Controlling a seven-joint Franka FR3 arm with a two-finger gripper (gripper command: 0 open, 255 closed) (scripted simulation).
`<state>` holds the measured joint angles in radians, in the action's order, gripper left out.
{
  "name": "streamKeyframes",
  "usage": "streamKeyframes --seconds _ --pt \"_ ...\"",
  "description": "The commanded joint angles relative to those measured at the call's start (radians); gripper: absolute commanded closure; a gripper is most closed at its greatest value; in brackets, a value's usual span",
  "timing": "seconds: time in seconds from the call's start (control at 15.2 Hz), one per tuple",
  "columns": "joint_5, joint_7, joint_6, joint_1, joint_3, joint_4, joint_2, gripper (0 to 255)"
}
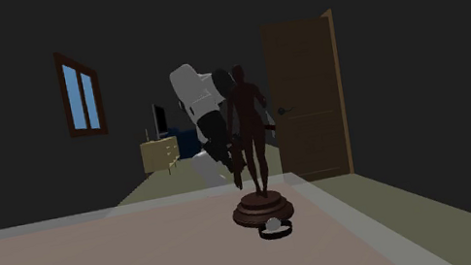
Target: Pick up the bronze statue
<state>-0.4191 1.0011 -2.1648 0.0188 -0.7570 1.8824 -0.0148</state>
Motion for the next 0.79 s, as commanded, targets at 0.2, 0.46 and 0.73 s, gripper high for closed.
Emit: streamKeyframes --seconds 0.2,0.46,0.73 --pt "0.012 -0.013 0.022 0.0 0.0 -0.019 -0.006 255" --pt "0.027 -0.036 0.069 -0.001 0.0 -0.067 -0.01 255" --pt "0.037 -0.056 0.118 -0.002 -0.001 -0.119 -0.01 255"
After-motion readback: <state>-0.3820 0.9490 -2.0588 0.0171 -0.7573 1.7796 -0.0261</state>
